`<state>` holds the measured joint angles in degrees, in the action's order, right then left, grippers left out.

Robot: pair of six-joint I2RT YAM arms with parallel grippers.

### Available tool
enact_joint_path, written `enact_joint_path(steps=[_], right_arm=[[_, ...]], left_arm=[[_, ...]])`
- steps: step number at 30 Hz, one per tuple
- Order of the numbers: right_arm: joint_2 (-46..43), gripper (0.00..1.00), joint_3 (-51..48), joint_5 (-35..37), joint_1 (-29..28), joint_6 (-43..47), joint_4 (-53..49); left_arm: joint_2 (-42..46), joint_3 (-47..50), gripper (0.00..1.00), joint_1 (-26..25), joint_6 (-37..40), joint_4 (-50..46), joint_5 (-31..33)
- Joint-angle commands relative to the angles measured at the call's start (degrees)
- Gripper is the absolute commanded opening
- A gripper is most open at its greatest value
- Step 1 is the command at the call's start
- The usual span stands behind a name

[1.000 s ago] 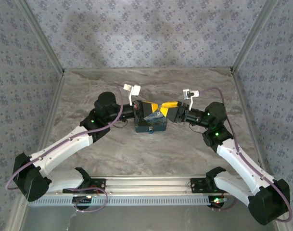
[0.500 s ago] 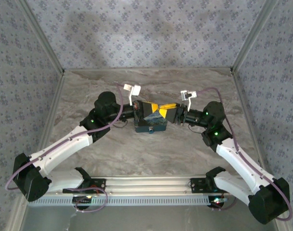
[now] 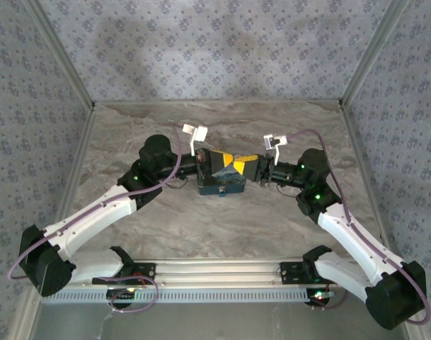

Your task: Unlock a padlock with a key

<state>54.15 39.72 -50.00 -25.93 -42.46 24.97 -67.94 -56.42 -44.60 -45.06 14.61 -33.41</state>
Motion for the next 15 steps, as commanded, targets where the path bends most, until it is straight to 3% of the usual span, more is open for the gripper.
enact_joint_path(steps=[1,3,10,12,15], right_arm=[[-0.5,0.04,1.6,-0.8,-0.2,1.0,-0.5],[-0.8,0.00,1.6,-1.1,-0.2,1.4,-0.8],[-2.1,0.00,1.4,-0.6,-0.2,3.2,-2.6],[-2.8,0.00,1.6,0.3,0.1,4.3,-4.7],[-3.8,0.00,1.4,1.0,1.7,5.0,-6.8]], left_arm=[[0.7,-2.2,0.00,0.1,1.5,0.7,-1.3],[0.8,-2.2,0.00,0.2,1.7,0.4,-1.4],[0.9,-2.8,0.00,0.2,2.3,-1.4,-0.5],[1.3,-2.9,0.23,0.5,2.3,-3.3,1.5],[2.6,-1.8,0.43,1.4,1.9,-4.2,3.7]])
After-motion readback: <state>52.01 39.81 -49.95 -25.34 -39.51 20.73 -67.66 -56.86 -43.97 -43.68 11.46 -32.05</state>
